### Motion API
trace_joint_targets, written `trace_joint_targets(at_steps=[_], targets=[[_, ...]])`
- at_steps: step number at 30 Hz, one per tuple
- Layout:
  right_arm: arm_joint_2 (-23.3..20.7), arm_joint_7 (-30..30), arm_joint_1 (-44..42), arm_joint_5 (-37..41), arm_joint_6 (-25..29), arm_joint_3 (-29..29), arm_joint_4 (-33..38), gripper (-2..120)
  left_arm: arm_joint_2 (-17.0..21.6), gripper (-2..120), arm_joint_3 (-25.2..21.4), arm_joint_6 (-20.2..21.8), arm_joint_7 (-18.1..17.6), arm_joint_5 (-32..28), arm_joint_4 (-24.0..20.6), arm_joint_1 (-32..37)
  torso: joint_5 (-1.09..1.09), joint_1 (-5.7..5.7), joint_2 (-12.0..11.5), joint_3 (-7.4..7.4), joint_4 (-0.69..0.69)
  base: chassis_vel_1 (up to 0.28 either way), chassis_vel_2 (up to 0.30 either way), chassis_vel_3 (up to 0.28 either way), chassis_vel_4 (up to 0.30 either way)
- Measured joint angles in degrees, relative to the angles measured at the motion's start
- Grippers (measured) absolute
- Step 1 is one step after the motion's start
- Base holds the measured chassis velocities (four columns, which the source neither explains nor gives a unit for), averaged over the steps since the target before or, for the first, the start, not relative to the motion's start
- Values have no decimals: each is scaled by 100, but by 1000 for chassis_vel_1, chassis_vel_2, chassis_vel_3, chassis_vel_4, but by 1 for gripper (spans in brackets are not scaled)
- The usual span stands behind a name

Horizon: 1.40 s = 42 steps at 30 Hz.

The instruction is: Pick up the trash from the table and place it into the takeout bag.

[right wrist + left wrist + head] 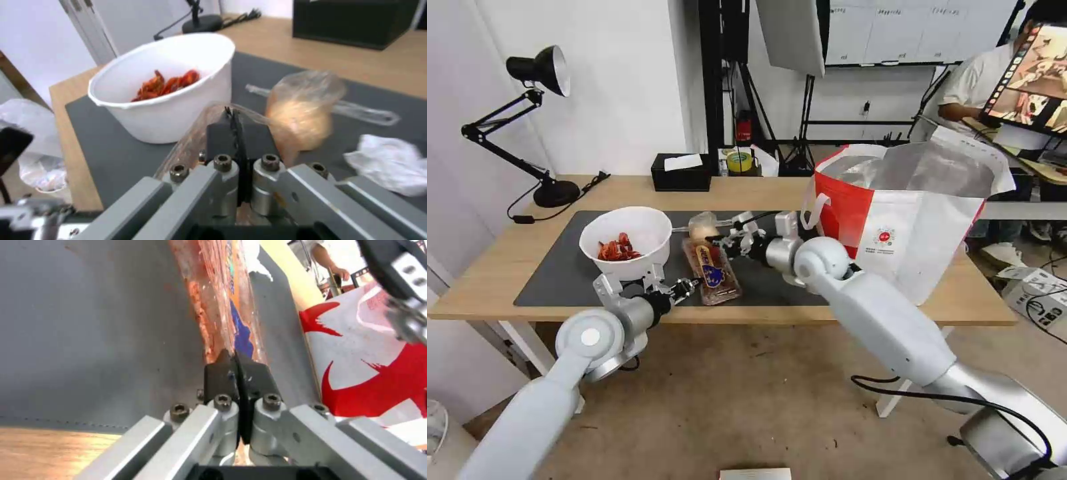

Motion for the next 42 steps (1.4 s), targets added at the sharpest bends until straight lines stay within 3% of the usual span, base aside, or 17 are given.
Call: trace_joint_targets(at_steps=[9,19,28,34,39,42], targets=[[-594,55,-796,-2,1,601,944,0,113,0,-81,-14,5,-54,-101,4,0,0,0,0,-1,0,0,0,0],[-1226,99,-2684,-40,16,1935,2266,0,271,0,-189,-33,8,-232,-276,-74,0,0,0,-1,0,0,0,0,0],[-1319,-6,-3882,-565,254,2704,3008,0,404,0,-143,-132,2,-374,-429,-350,0,-1,1,-1,-2,0,0,0,0],[-1136,240,-4657,-1297,1295,3020,3449,0,419,0,20,-176,-87,-524,-499,-799,0,0,1,0,-1,0,0,0,0],[-990,399,-5153,-1670,1582,3285,3609,0,433,0,82,-188,-140,-602,-499,-993,-1,0,0,0,0,0,0,0,0],[-828,420,-5644,-1996,1808,3564,3708,14,439,0,117,-202,-153,-671,-473,-1158,0,0,1,0,0,0,0,0,0]])
